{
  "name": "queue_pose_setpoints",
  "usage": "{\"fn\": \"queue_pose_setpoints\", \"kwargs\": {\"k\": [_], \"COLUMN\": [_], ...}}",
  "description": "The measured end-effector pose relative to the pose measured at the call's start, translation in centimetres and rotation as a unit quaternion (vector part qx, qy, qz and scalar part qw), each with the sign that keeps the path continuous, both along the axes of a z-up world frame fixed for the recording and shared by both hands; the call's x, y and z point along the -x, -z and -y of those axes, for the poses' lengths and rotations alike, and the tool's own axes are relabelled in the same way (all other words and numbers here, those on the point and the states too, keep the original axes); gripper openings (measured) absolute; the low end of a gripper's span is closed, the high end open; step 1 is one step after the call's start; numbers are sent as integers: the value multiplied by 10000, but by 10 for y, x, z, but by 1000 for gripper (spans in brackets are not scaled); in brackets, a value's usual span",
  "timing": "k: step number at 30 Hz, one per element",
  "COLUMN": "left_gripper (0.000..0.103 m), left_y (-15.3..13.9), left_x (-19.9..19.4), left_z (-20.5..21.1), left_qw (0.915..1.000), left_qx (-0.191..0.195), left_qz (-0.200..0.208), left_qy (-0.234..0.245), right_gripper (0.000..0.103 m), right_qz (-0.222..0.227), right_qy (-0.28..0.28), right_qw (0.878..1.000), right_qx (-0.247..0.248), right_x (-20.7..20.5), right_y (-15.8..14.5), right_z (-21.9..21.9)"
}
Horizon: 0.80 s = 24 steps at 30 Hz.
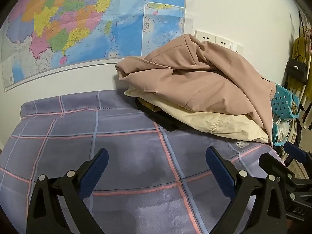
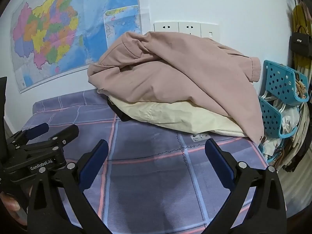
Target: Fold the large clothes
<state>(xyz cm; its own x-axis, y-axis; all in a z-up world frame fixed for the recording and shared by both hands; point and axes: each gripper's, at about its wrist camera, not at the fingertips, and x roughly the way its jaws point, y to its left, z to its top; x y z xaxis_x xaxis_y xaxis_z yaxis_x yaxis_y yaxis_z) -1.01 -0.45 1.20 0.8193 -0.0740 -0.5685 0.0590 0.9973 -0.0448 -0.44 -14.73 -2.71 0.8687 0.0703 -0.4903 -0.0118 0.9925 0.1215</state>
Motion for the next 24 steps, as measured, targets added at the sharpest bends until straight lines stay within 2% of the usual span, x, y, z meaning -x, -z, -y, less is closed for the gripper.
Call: {"fn": "queue_pose_setpoints", "kwargs": {"k": [24], "left_gripper": [96], "left_y": [4], "left_x": [3], "left_z": [2], "left_qw": [10000], "left_qx": [-62], "left_qz": [38], "left_qy": [54], "right_gripper": [98], "right_qz": [20], "right_qy": [4], "right_qw": [10000], "right_qx": [18], "right_x": [0], "right_y": [-3], "right_z": [3]}}
